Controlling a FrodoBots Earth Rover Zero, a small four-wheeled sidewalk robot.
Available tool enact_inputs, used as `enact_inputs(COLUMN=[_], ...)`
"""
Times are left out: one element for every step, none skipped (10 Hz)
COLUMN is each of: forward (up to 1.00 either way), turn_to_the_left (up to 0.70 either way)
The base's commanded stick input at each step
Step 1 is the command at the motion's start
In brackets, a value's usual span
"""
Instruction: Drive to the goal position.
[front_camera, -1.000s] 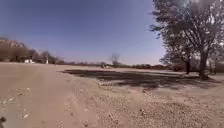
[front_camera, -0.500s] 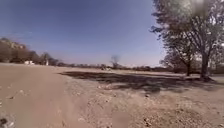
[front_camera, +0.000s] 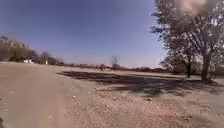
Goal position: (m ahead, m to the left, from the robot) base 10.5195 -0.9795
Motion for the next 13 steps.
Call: enact_inputs(forward=[0.5, 0.5, 0.5, 0.5, 0.5, 0.5, 0.5, 0.5, 0.5, 0.5, 0.5, 0.5, 0.5], turn_to_the_left=[0.0, 0.0, 0.0, 0.0, 0.0, 0.0, 0.0, 0.0, 0.0, 0.0, 0.0, 0.0, 0.0])
